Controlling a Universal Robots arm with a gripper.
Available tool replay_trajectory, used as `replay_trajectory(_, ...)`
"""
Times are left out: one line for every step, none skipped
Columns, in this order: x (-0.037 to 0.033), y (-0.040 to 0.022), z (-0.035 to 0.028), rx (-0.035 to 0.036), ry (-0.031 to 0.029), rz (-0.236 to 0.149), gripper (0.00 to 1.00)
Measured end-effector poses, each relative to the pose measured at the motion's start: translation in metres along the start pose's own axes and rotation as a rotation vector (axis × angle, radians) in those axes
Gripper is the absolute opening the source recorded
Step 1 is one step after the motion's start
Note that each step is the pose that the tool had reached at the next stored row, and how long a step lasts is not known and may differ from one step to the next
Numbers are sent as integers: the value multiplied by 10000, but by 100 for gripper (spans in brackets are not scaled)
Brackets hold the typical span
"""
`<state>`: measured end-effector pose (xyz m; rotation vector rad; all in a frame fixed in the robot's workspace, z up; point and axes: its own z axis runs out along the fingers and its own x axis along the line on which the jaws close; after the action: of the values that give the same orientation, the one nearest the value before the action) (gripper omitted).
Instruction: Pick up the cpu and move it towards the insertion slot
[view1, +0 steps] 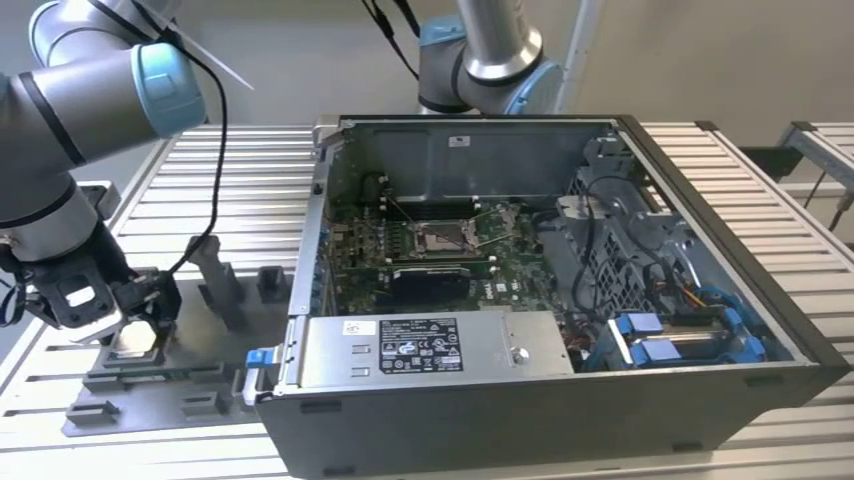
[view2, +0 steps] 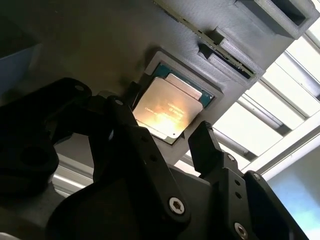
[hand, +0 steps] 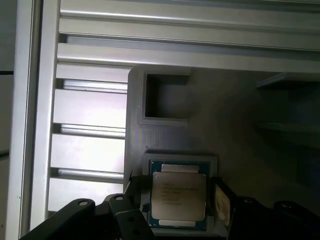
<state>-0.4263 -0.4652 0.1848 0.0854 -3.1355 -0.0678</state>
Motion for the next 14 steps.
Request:
replay_trajectory(0, -1, 1, -1, -1, 0, 100)
replay_trajectory(0, -1, 0, -1, -2, 0, 100)
replay_trajectory(1, -1, -4, -1, 0, 0, 100)
replay_trajectory(1, -1, -11, 0, 0, 0, 100)
replay_trajectory(0, 0, -17, 0, -1, 0, 100)
replay_trajectory(-1, -1, -17, -1, -2, 0, 100)
replay_trajectory(-1, -1, -17, -1, -2, 0, 100)
replay_trajectory(-2, -2, -18, -1, -3, 0, 100)
replay_trajectory(-2, -4, -19, 1, -4, 0, 100)
replay_trajectory(-2, -5, -19, 1, -4, 0, 100)
replay_trajectory(-2, -6, -19, 1, -4, 0, 100)
replay_trajectory(-2, -6, -19, 1, -5, 0, 100)
replay_trajectory(-2, -6, -16, 6, -7, 0, 100)
replay_trajectory(-2, -7, -11, 14, -6, -1, 100)
